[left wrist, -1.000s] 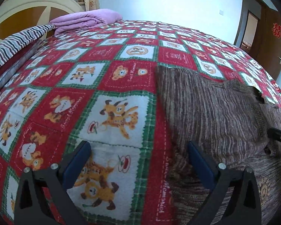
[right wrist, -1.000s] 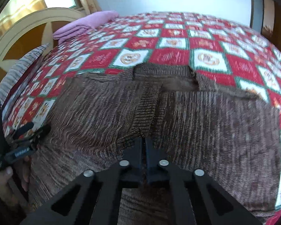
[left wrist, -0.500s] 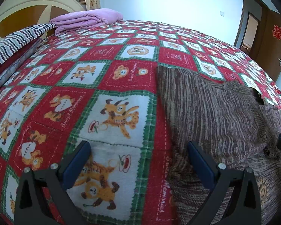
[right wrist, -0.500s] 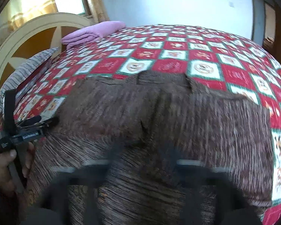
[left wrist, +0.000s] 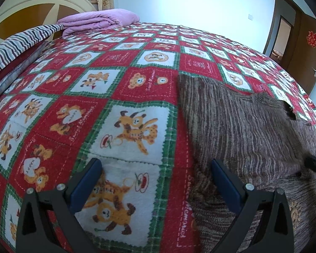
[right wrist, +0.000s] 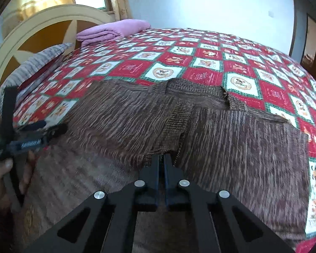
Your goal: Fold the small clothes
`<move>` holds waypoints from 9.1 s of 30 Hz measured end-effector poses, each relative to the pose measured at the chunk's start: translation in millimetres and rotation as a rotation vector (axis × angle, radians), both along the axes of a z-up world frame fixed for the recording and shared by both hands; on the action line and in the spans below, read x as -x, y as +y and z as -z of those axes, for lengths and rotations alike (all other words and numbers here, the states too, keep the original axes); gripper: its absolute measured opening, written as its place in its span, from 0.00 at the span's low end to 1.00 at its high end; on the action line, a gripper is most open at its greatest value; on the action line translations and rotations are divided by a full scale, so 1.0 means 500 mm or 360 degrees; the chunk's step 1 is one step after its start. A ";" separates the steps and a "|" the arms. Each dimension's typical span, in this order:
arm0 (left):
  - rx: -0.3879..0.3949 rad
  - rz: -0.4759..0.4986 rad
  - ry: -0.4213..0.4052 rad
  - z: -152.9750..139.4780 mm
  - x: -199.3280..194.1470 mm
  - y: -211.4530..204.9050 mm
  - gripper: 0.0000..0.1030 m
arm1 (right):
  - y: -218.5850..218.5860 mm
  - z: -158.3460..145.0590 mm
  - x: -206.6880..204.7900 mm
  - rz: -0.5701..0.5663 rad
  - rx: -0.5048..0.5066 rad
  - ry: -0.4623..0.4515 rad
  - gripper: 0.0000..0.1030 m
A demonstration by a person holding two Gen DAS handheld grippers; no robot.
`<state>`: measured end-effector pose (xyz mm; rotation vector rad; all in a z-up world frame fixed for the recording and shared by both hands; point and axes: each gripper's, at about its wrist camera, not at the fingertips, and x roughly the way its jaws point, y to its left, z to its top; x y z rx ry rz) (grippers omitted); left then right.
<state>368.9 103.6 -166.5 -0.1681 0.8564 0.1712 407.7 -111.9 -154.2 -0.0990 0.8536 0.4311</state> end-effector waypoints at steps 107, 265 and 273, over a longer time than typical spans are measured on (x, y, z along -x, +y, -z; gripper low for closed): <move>-0.0106 0.0273 0.0044 -0.012 0.378 -0.088 1.00 | -0.298 0.037 0.413 0.0527 0.0038 0.0103 0.82; -0.0308 0.0483 -0.0072 -0.114 -0.061 -0.085 0.80 | -0.414 -0.036 -0.048 0.0641 -0.0036 0.0076 0.69; -0.0696 0.0704 -0.0018 -0.055 0.004 -0.124 0.99 | -0.281 -0.020 -0.002 0.0204 0.0352 0.0032 0.69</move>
